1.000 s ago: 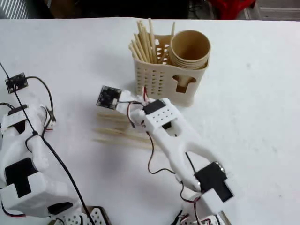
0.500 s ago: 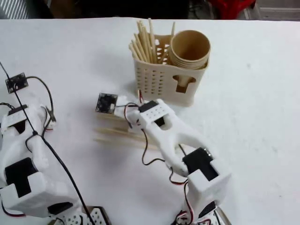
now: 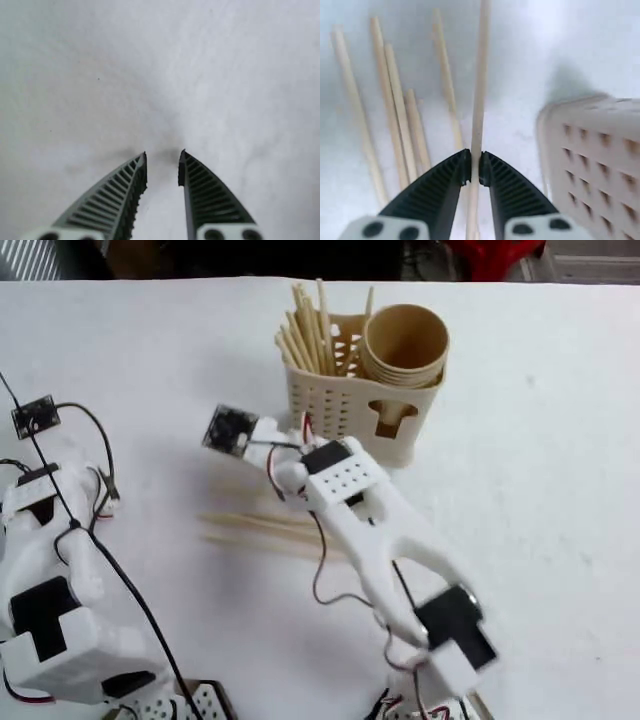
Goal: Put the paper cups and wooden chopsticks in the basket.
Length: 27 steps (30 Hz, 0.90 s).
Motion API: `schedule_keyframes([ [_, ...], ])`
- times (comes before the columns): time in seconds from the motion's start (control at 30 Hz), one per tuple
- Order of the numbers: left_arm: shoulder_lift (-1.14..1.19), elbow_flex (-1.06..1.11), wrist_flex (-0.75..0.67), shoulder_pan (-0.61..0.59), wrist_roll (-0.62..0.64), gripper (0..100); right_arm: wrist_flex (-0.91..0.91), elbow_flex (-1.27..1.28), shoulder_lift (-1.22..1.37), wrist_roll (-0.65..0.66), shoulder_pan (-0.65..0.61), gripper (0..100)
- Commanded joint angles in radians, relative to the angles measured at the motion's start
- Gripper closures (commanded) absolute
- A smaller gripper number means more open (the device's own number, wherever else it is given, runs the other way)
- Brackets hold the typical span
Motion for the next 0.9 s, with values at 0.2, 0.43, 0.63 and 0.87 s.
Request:
schedule_keyframes([
  [0.2, -0.005, -0.003, -0.015, 0.024, 0.005, 88, 0.030, -0.040, -0.475, -0.203, 0.001, 98.3],
  [0.43, -0.005, -0.003, -0.015, 0.024, 0.005, 88, -0.386, -0.044, -0.608, -0.377, 0.042, 98.3],
  [0.63, -0.005, -0.003, -0.015, 0.024, 0.005, 88, -0.650, -0.127, -0.556, -0.437, 0.048, 95.4],
  [0.87, -0.005, -0.003, -0.015, 0.024, 0.005, 88, -0.720, -0.241, -0.369, -0.439, 0.097, 85.3],
])
